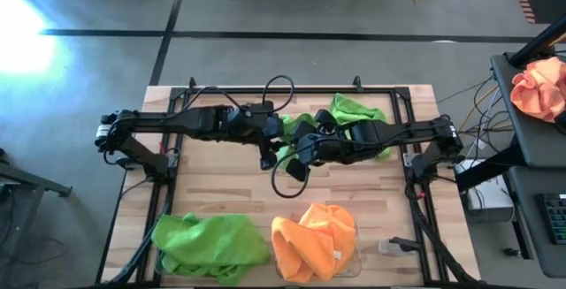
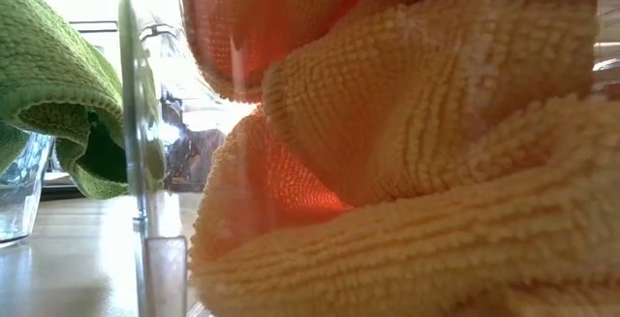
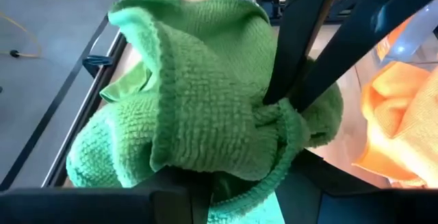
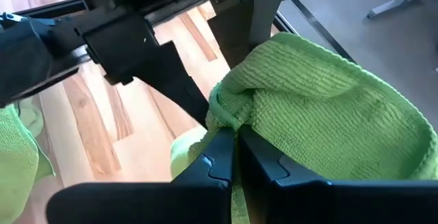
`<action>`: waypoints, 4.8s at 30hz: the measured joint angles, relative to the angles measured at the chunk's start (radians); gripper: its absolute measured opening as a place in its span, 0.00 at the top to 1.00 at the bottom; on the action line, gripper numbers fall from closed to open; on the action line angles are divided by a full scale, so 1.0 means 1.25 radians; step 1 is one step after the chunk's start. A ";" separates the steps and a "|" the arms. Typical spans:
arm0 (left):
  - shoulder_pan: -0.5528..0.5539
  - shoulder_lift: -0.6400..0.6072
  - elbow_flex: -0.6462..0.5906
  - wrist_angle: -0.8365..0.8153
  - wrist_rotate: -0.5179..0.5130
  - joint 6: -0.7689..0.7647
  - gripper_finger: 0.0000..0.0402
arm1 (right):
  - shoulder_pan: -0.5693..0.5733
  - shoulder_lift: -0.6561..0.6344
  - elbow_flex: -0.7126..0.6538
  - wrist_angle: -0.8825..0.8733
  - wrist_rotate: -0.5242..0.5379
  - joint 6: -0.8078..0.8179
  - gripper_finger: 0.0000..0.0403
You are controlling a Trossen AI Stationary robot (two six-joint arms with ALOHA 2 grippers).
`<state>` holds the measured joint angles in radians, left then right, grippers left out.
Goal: Sort microfiber towel by color & place in baskets
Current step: Put the green towel into the left transparent bin
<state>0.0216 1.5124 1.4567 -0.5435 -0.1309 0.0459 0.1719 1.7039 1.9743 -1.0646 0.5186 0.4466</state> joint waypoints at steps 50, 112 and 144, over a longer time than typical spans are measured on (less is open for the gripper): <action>-0.001 0.000 0.005 -0.003 -0.094 -0.026 0.99 | 0.000 0.000 -0.001 -0.001 0.006 -0.002 0.97; -0.654 -0.395 0.005 -0.066 -0.287 -0.473 1.00 | -0.051 -0.021 -0.001 -0.159 0.048 -0.015 0.66; -0.893 -0.157 0.005 -0.443 -0.389 -1.291 1.00 | -0.036 -0.021 -0.001 -0.374 -0.060 0.110 0.68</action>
<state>-1.0944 1.3161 1.4624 -1.0970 -0.6167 -1.5676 0.1268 1.6775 1.9728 -1.5317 0.4439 0.5835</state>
